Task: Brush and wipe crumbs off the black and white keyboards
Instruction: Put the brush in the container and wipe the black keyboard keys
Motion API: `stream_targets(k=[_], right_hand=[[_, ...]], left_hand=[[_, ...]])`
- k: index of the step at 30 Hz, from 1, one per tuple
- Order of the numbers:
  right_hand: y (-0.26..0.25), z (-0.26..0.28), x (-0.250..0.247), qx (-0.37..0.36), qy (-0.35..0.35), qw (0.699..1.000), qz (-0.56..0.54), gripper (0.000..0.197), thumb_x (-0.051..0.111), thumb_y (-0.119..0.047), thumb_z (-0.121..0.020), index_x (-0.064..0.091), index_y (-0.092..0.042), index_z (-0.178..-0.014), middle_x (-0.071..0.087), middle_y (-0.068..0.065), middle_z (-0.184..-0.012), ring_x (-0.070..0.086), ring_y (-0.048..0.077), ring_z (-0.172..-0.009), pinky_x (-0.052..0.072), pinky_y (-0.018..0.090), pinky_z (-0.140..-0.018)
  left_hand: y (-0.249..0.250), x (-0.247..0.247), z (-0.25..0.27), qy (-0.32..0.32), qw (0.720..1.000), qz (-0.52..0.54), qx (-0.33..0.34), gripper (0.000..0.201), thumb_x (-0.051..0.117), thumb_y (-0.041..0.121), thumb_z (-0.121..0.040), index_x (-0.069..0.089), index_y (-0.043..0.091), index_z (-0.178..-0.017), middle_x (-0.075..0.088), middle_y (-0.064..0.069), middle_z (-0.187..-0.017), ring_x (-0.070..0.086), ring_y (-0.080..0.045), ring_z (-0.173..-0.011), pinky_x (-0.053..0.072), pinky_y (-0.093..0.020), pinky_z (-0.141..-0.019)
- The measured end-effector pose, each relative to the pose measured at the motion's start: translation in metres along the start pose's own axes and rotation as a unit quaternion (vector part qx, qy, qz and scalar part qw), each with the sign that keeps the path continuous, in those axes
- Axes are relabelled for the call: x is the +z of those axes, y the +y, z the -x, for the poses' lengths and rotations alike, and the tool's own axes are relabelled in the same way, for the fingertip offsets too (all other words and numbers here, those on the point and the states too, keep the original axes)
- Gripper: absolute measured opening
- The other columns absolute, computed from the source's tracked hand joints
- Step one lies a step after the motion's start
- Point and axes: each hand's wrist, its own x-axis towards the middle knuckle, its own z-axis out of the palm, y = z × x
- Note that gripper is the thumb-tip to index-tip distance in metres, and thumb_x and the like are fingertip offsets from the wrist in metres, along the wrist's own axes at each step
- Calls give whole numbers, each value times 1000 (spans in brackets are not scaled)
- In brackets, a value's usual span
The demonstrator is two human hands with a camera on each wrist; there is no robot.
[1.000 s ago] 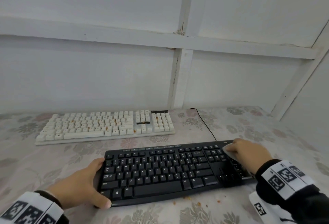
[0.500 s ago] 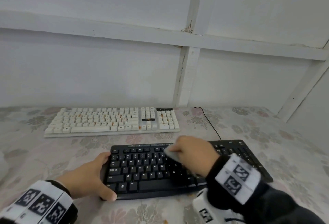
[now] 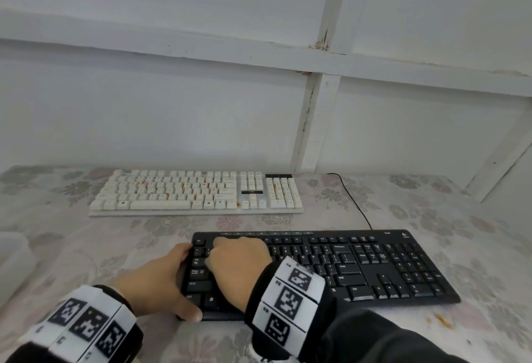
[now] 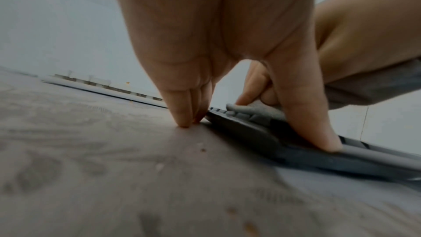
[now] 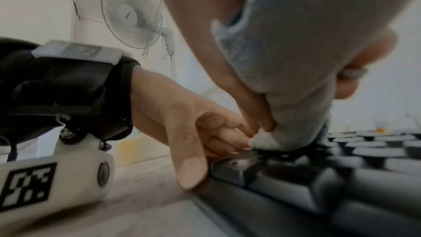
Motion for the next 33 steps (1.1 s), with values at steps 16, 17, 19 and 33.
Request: stream_targets(k=[16, 17, 19, 33], right_hand=[[52, 6, 4, 107, -7, 994, -32, 39, 47, -22, -98, 41, -13, -61, 47, 0, -72, 44, 17, -54, 50, 32, -58], [43, 2, 2, 85, 5, 995, -61, 37, 45, -26, -99, 49, -10, -66, 52, 1, -77, 51, 19, -60, 54, 35, -66], [22, -7, -2, 42, 8, 994, -103, 35, 42, -27, -99, 58, -7, -76, 54, 4, -80, 55, 23, -69, 51, 35, -66], [24, 19, 2, 25, -31, 999, -14, 15, 47, 2, -87, 48, -9, -78, 33, 3, -81, 31, 21, -58, 24, 28, -50]], left_hand=[[-4, 0, 1, -9, 999, 41, 12, 122, 86, 33, -35, 21, 32, -138, 51, 19, -125, 50, -8, -115, 38, -32, -104], [-5, 0, 1, -6, 999, 39, 9, 122, 86, 33, -34, 21, 31, -138, 52, 18, -124, 51, -8, -114, 39, -32, -104], [-4, 0, 0, -3, 999, 32, 6, 120, 87, 32, -37, 22, 32, -138, 54, 15, -121, 53, -9, -111, 42, -31, -100], [-6, 2, -1, -2, 999, 32, 16, 114, 89, 24, -45, 21, 34, -136, 50, 21, -123, 50, -6, -114, 38, -26, -100]])
